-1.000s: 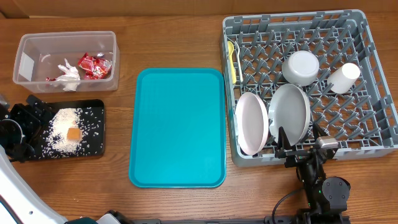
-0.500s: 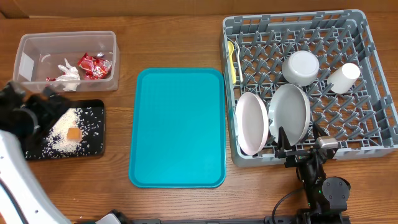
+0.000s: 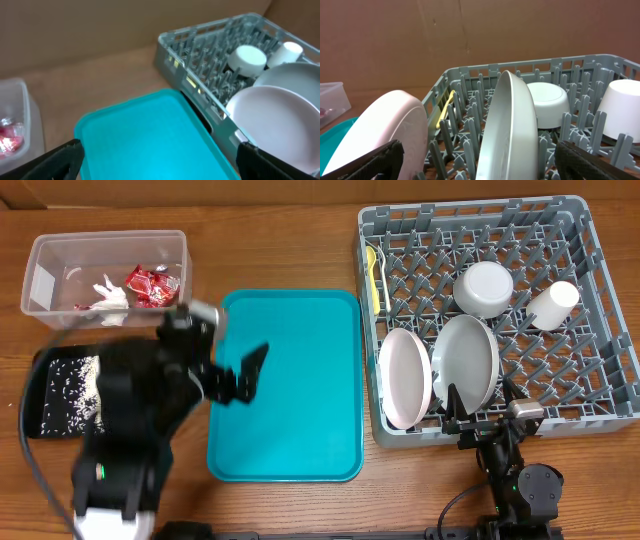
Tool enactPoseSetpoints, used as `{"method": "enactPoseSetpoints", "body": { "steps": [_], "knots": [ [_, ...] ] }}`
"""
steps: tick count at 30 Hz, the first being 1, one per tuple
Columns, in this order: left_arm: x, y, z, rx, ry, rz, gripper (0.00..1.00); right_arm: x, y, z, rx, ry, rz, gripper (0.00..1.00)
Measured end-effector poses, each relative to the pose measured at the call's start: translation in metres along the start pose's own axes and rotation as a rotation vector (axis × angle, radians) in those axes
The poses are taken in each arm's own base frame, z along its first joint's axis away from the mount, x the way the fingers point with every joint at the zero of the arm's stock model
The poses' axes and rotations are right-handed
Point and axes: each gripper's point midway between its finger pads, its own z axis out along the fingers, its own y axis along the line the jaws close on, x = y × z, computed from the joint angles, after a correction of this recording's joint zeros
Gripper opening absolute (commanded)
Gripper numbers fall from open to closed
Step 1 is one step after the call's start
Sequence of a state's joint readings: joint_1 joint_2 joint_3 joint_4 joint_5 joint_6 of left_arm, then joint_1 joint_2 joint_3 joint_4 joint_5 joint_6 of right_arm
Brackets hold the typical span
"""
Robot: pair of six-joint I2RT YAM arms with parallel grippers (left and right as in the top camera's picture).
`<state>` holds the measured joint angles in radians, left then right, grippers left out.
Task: Sort waste into correct bins and load items into the dishwasher rack
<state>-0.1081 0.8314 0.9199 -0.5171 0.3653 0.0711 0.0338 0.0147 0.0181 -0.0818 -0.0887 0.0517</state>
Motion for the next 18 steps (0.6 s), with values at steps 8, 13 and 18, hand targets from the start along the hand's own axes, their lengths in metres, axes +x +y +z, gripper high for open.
{"method": "enactPoseSetpoints", "body": {
  "steps": [8, 13, 18],
  "knots": [
    [0.044, 0.003, 0.0, -0.039, -0.1, 0.074, 1.0, 0.0, 0.0, 0.0, 0.0, 0.0, 0.0, 1.0],
    [0.054, 0.004, -0.01, -0.074, -0.238, 0.127, 1.0, 0.0, 0.0, 0.0, 0.0, 0.0, 0.0, 1.0],
    [0.06, 0.005, -0.026, -0.132, -0.373, 0.168, 1.0, 0.0, 0.0, 0.0, 0.0, 0.0, -0.001, 1.0]
  ]
}}
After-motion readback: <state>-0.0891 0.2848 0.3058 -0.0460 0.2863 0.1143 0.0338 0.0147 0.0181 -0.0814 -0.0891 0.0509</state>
